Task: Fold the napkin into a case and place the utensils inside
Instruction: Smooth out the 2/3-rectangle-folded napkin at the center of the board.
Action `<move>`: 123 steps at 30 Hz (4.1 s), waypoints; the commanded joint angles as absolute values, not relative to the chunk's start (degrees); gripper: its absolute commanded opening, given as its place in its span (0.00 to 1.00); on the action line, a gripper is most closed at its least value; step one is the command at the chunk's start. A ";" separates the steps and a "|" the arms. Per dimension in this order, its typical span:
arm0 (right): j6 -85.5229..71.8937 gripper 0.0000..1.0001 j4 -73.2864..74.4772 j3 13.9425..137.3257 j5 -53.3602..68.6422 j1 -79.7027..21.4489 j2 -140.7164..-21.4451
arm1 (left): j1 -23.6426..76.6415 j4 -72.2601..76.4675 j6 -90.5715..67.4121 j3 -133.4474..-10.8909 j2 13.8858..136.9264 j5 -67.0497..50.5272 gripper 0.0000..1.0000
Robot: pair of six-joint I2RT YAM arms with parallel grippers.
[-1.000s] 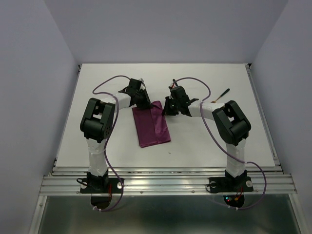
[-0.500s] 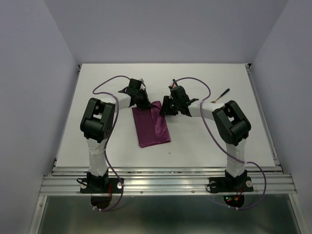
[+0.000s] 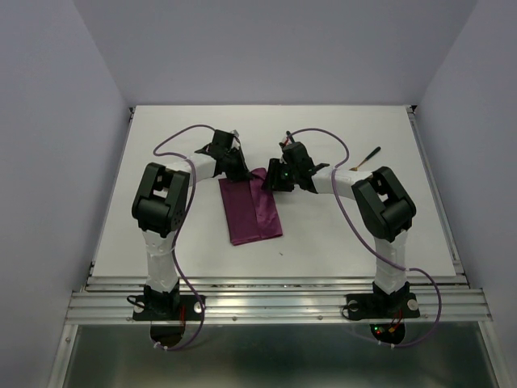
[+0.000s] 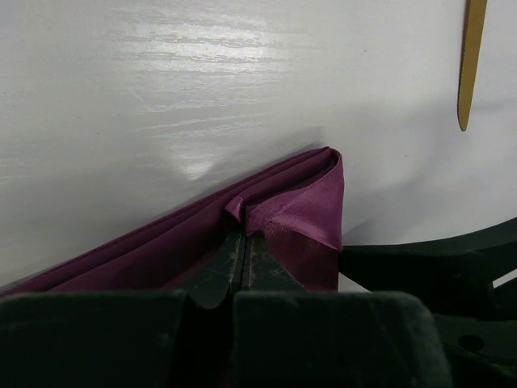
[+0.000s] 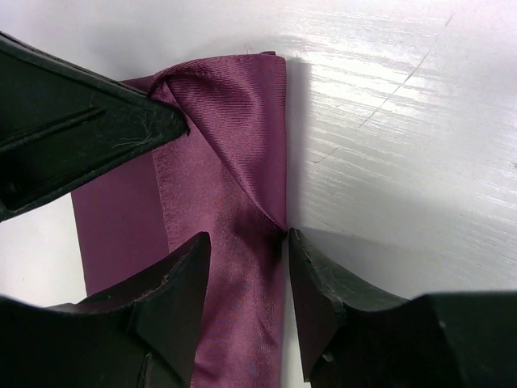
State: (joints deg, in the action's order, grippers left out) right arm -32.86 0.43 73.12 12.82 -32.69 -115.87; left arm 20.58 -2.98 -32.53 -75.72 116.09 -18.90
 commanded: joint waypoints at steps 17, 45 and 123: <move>-34.28 0.37 -2.64 72.77 16.00 -31.90 -116.54 | 18.81 -2.64 -30.67 -72.34 109.60 -20.83 0.00; -33.93 0.17 -1.41 84.63 14.76 -31.90 -118.91 | 17.84 -2.46 -31.99 -68.20 111.36 -16.79 0.00; -33.75 0.14 -1.84 80.16 16.53 -32.96 -121.74 | 17.93 -3.87 -31.55 -76.20 116.98 -16.96 0.00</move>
State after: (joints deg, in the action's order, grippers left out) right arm -34.48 -1.19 80.90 16.97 -32.29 -123.11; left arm 17.91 -2.79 -33.26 -75.90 116.53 -17.61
